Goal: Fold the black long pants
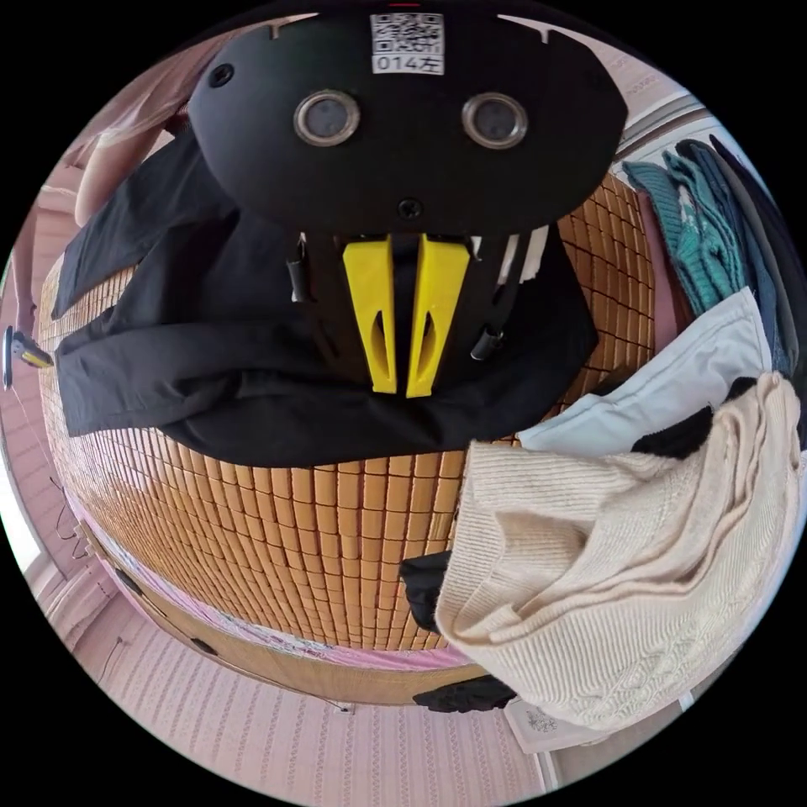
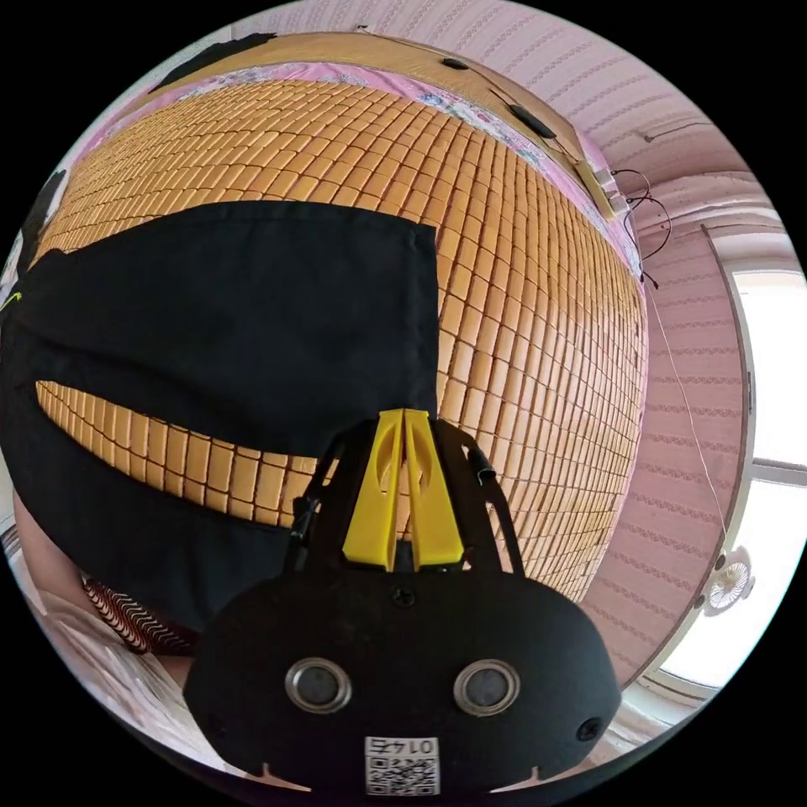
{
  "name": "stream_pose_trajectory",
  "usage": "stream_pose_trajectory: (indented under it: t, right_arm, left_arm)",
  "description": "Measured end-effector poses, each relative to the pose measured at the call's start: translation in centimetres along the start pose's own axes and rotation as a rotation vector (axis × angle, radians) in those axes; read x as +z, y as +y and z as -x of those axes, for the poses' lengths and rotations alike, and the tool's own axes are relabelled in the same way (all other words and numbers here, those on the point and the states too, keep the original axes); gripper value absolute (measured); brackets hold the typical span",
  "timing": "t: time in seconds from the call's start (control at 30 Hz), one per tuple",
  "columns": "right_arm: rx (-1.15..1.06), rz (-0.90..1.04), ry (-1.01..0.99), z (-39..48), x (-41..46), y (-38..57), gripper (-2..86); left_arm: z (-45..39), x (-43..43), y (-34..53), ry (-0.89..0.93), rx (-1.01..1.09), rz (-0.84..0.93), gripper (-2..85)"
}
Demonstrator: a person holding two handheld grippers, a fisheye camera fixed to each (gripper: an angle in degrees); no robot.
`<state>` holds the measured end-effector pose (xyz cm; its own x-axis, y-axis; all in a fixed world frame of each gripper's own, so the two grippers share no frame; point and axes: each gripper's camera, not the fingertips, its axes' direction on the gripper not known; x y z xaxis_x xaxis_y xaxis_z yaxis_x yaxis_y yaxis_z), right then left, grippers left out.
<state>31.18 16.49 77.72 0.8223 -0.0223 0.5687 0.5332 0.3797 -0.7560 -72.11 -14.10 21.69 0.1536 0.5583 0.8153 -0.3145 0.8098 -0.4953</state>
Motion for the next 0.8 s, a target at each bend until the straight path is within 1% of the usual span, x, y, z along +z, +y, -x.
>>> stream_pose_trajectory:
  t: [0.03,0.07,0.1,0.17,0.2,0.23,0.27,0.3,0.33,0.37,0.4,0.47,0.5,0.6,0.67,0.73,0.8]
  right_arm:
    - [0.024,-0.06,0.024,-0.5,-0.9,-0.6,2.1]
    - [0.069,-0.131,0.026,-1.3,-1.5,-1.6,6.1]
    - [0.086,-0.161,0.014,-1.6,-1.6,-2.3,8.1]
    - [0.134,-0.203,-0.11,-2.9,-0.9,-5.7,12.6]
    - [0.142,-0.201,-0.159,-3.1,-0.5,-6.5,13.0]
    - [0.148,-0.188,-0.261,-3.2,0.4,-8.1,13.2]
    - [0.167,-0.154,-0.307,-2.8,1.5,-9.1,12.6]
    - [0.185,-0.177,-0.291,-2.7,1.4,-9.1,10.0]
    - [0.215,-0.224,-0.263,-2.5,1.2,-8.7,4.7]
    - [0.214,-0.226,-0.243,-2.1,1.1,-8.4,2.3]
    - [0.198,-0.235,-0.239,-1.8,1.0,-8.2,1.1]
    - [0.157,-0.228,-0.203,-1.0,0.6,-7.3,-0.1]
    - [0.154,-0.235,-0.199,-1.0,0.2,-6.9,-0.2]
    - [0.182,-0.349,-0.231,-2.1,-3.6,-3.2,-0.5]
    - [0.224,-0.437,-0.252,-3.6,-8.1,1.0,-0.4]
    - [0.258,-0.485,-0.276,-4.9,-11.3,4.1,-0.2]
    - [0.288,-0.476,-0.298,-6.4,-13.3,5.4,0.2]
  left_arm:
    - [-0.5,-0.9,-0.2,-0.001,0.045,-0.021,1.6]
    - [-1.0,-1.9,-0.5,-0.01,0.094,-0.043,2.3]
    - [-1.3,-2.3,-0.7,-0.016,0.117,-0.05,2.6]
    - [-2.2,-2.7,-1.9,-0.043,0.18,-0.047,5.0]
    - [-2.4,-2.5,-2.3,-0.05,0.19,-0.036,5.6]
    - [-2.7,-1.6,-3.0,-0.066,0.199,-0.002,6.6]
    - [-3.1,-0.3,-3.6,-0.083,0.21,0.045,7.4]
    - [-3.3,0.4,-3.8,-0.093,0.211,0.073,7.2]
    - [-3.6,2.1,-4.0,-0.091,0.209,0.13,6.7]
    - [-3.9,2.6,-3.7,-0.047,0.221,0.118,4.7]
    - [-4.0,2.6,-3.5,-0.043,0.218,0.098,3.8]
    - [-4.3,2.7,-3.0,-0.059,0.206,0.094,0.3]
    - [-4.4,2.6,-2.9,-0.072,0.21,0.093,0.0]
    - [-4.7,0.7,-1.7,-0.098,0.234,0.044,-0.7]
    - [-4.7,-3.2,-0.4,-0.065,0.262,-0.051,-0.8]
    - [-5.1,-6.0,0.4,-0.063,0.314,-0.091,-0.8]
    - [-5.2,-7.9,0.5,-0.072,0.345,-0.117,-0.6]
